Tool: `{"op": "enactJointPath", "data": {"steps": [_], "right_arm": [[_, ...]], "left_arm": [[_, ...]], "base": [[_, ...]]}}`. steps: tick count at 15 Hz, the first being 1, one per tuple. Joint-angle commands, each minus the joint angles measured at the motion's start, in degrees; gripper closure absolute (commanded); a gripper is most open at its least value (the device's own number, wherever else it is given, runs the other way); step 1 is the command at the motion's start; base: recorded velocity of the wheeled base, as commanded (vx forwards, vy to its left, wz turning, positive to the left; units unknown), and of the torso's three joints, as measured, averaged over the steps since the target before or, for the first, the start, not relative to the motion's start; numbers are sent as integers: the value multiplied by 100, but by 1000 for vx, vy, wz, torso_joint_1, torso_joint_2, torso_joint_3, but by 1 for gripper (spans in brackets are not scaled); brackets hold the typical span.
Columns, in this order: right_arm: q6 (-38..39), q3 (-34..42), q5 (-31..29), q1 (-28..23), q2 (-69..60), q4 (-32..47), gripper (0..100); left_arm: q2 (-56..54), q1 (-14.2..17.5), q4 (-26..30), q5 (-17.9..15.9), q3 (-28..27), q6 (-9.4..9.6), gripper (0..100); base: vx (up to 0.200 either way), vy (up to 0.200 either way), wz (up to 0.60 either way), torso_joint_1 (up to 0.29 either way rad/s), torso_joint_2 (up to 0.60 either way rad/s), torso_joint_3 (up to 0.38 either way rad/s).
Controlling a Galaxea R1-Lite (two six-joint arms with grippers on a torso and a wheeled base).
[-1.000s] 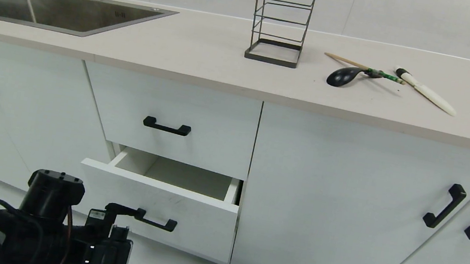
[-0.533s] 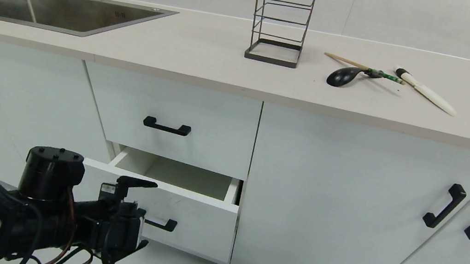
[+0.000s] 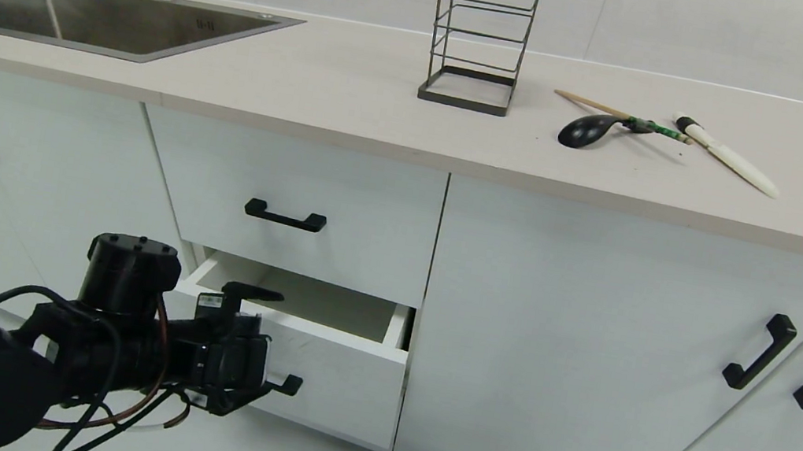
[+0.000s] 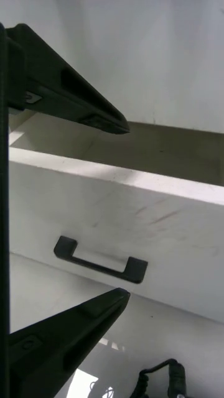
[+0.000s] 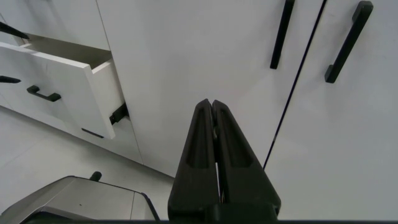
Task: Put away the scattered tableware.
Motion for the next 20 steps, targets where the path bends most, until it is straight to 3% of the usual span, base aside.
{"op": "enactJointPath", "data": {"steps": [1,13,16,20], "right_arm": [[-11,0,1,1,5,-1,100],[-11,0,1,1,5,-1,100],[-2,0,1,1,5,-1,100],[-2,0,1,1,5,-1,100]], "left_arm": [[313,56,-12,1,-117,2,0],[884,100,6,-8,-407,37,0],[770,12,-21,-105,129,81,0],[-408,-550,58,-157,1386,204,0]], "base": [[0,0,0,0,0,0],[0,0,0,0,0,0],[0,0,0,0,0,0],[0,0,0,0,0,0]]}}
